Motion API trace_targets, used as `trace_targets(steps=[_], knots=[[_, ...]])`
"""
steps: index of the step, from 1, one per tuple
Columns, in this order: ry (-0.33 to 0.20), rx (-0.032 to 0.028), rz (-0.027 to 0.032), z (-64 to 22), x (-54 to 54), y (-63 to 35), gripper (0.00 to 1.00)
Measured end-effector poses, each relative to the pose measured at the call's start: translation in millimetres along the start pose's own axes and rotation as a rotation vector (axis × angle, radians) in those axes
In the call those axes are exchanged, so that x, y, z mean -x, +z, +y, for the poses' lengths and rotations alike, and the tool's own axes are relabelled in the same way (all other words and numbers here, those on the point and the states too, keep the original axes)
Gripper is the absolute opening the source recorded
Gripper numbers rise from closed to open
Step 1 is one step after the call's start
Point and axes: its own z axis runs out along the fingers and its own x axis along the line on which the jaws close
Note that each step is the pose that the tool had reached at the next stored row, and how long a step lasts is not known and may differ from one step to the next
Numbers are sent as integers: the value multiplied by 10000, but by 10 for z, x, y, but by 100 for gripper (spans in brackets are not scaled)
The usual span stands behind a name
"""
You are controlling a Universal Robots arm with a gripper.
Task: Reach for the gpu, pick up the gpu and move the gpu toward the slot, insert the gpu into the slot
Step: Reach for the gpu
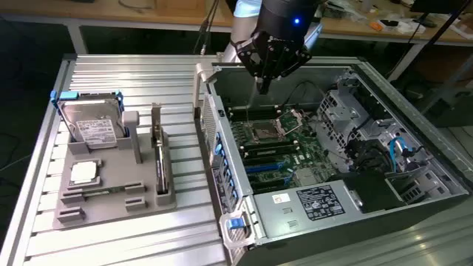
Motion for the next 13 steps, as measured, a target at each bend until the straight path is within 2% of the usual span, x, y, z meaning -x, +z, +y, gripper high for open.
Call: trace_targets(steps=[2,13], knots=[[-1,1,0,-3,-36,-1,11],[1,9,-3,-35,-472,-13,11]])
